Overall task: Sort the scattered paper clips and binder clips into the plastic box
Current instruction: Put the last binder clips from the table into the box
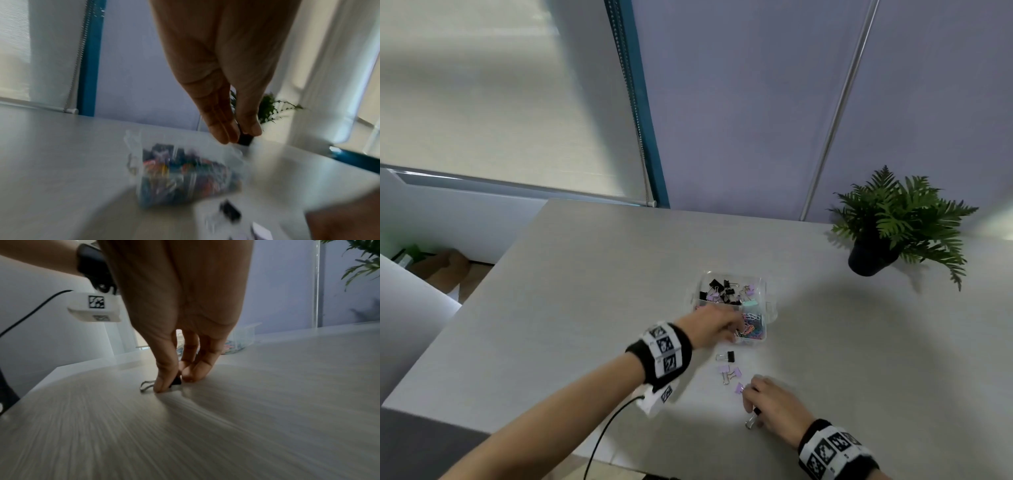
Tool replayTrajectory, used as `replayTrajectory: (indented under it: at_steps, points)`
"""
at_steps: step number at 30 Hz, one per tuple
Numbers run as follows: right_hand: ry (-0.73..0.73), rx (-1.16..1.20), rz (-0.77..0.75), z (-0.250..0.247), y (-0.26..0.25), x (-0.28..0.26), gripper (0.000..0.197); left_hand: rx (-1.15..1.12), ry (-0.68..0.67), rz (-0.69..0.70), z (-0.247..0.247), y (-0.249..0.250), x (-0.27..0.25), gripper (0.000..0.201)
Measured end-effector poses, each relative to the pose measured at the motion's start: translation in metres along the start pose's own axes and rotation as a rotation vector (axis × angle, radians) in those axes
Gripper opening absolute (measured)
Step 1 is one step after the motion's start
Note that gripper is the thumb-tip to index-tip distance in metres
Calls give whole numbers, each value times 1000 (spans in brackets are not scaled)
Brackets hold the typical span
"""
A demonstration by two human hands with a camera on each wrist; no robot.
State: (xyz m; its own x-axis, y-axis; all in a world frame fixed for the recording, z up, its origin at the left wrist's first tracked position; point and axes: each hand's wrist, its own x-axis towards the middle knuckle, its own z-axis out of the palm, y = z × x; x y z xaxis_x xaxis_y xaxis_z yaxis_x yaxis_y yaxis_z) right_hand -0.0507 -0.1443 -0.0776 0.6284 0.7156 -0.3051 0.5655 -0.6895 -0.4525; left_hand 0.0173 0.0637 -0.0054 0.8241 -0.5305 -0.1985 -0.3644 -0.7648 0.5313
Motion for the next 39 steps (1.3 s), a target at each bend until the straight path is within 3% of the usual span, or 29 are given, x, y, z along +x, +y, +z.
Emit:
replayTrajectory:
  at_steps: [7,10,15,17,21,26,28,31,33,37,39]
  points:
    - [-48,27,60,7,-2,-1,23,265,-156,-124,71,-2,-31,70]
    - [-46,123,35,0,5,-4,10,284,-161,-164,77,4,-28,60]
    - [103,405,171,-21,16,-7,36,248,-91,-196,84,3,-29,27]
    - [168,501,198,-35,17,-4,26,231,-111,-216,82,2,-32,21]
    - [279,579,221,-74,24,19,5,179,-103,-244,84,-6,-43,22]
    - [431,541,219,-115,32,79,3,184,-125,-269,83,-11,-55,30]
    - [427,535,278,-119,37,101,13,194,-128,-277,82,-10,-59,33]
    - [320,451,349,-116,41,118,13,204,-113,-292,84,-7,-66,32]
    - [292,300,302,-111,38,117,22,184,-85,-291,87,-7,-72,24]
    - [426,110,19,-99,9,90,16,128,-32,-271,95,-13,-80,17]
    - [320,35,-109,-86,-8,68,15,115,-34,-273,96,-13,-80,18]
